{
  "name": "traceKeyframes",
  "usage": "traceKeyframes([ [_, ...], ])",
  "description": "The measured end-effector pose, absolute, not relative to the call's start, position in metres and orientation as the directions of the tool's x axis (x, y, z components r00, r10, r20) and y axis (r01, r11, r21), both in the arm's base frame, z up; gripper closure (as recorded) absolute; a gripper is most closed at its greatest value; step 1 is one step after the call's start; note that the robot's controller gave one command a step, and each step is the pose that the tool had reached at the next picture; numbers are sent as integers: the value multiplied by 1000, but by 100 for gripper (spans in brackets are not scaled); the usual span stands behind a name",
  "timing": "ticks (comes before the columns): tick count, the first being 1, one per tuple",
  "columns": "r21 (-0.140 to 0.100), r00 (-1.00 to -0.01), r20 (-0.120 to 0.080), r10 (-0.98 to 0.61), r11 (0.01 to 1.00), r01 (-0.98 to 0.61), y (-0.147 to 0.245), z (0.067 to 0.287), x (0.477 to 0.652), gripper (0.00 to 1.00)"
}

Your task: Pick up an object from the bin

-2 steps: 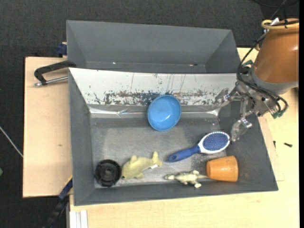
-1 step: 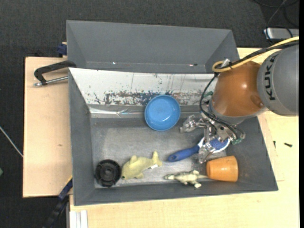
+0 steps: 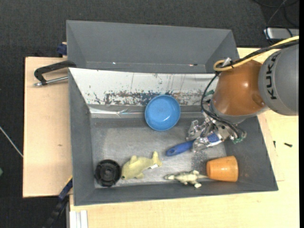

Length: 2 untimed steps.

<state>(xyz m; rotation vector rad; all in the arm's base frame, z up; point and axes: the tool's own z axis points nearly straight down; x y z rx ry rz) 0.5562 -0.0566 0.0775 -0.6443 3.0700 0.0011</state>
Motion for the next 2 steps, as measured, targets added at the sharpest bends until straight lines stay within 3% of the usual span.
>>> traceKeyframes([
  [1, -5, -936, -13, -353, 936, -353, -52, 197, 560, 100],
  [2, -2, -979, -10, -202, 979, -202, -54, 257, 561, 100],
])
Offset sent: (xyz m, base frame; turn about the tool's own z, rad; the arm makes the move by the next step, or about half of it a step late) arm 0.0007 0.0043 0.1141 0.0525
